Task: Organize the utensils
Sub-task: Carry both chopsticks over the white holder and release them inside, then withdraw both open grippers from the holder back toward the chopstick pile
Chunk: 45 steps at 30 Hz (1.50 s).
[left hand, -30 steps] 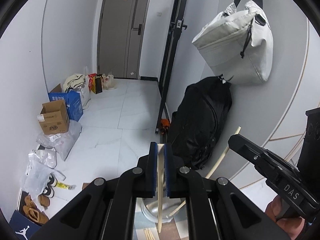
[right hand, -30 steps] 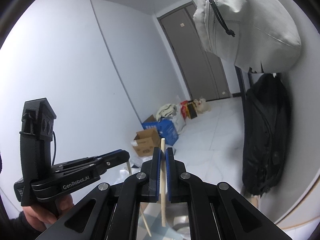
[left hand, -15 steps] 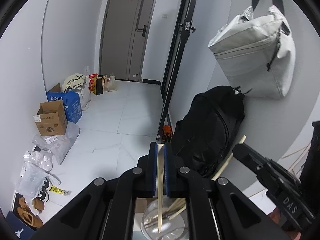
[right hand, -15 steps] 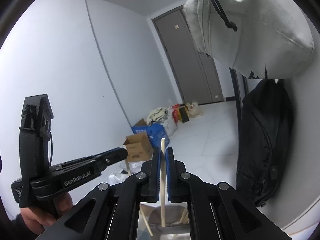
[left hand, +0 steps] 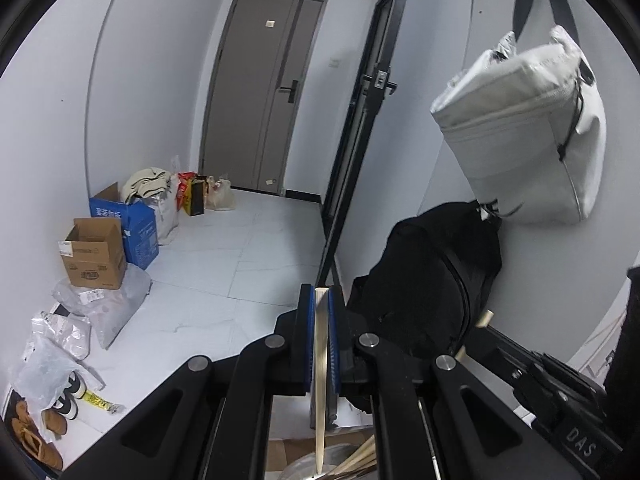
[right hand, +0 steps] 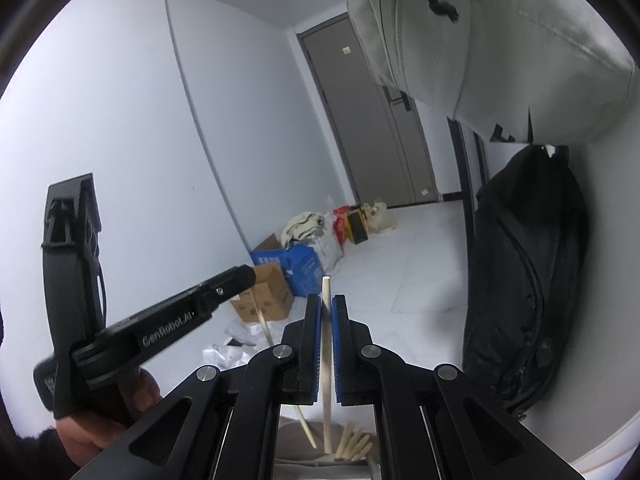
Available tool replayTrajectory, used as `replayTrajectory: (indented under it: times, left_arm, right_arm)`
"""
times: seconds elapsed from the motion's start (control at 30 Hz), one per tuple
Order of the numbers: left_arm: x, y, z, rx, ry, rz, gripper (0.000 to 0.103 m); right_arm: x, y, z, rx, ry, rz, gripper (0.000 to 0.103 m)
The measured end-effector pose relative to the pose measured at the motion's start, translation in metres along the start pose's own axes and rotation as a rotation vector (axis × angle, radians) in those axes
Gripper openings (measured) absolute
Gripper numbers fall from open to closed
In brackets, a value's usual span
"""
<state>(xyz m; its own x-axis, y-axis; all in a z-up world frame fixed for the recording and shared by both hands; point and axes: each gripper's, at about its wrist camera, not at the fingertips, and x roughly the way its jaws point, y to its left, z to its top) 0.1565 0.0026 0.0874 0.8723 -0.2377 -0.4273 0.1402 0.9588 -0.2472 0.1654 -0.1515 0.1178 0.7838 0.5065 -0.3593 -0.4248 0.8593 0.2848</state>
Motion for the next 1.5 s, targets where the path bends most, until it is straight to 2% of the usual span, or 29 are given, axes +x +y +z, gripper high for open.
replayTrajectory:
  times: [0.37, 0.63, 0.83, 1.13, 1.2, 1.23, 1.3, 1.37, 1.47, 1.5]
  left_arm:
    - [0.006, -0.003, -0.013, 0.04, 0.023, -0.046, 0.003]
    - [0.011, 0.002, -0.023, 0.02, 0.102, -0.098, 0.002]
    - [0.011, -0.002, -0.031, 0.044, 0.149, -0.129, 0.003]
    - [0.011, -0.001, -0.039, 0.007, 0.272, -0.195, 0.006]
    - [0.005, -0.001, -0.037, 0.01, 0.268, -0.184, 0.015]
    - [0.0, -0.002, -0.036, 0.01, 0.26, -0.176, 0.019]
    - [-0.01, -0.003, -0.035, 0.007, 0.243, -0.162, 0.034]
    - [-0.022, -0.001, -0.036, -0.003, 0.215, -0.135, 0.041]
    - [-0.031, 0.002, -0.041, -0.006, 0.202, -0.098, 0.042]
    - [-0.036, 0.003, -0.043, -0.007, 0.199, -0.08, 0.042]
  right_arm:
    - [0.013, 0.001, -0.021, -0.01, 0.036, 0.007, 0.004]
    - [0.016, -0.003, -0.033, 0.005, 0.084, 0.029, 0.004]
    - [0.023, -0.005, -0.049, 0.026, 0.144, 0.032, 0.004]
    - [0.02, -0.017, -0.067, 0.094, 0.203, 0.033, 0.007]
    - [0.014, -0.02, -0.066, 0.105, 0.197, 0.032, 0.008]
    - [0.01, -0.022, -0.065, 0.111, 0.192, 0.027, 0.012]
    - [0.0, -0.026, -0.064, 0.125, 0.176, 0.017, 0.021]
    - [-0.009, -0.027, -0.064, 0.138, 0.161, 0.007, 0.028]
    - [-0.023, -0.027, -0.066, 0.149, 0.147, -0.001, 0.033]
    - [-0.028, -0.026, -0.066, 0.147, 0.145, -0.005, 0.039]
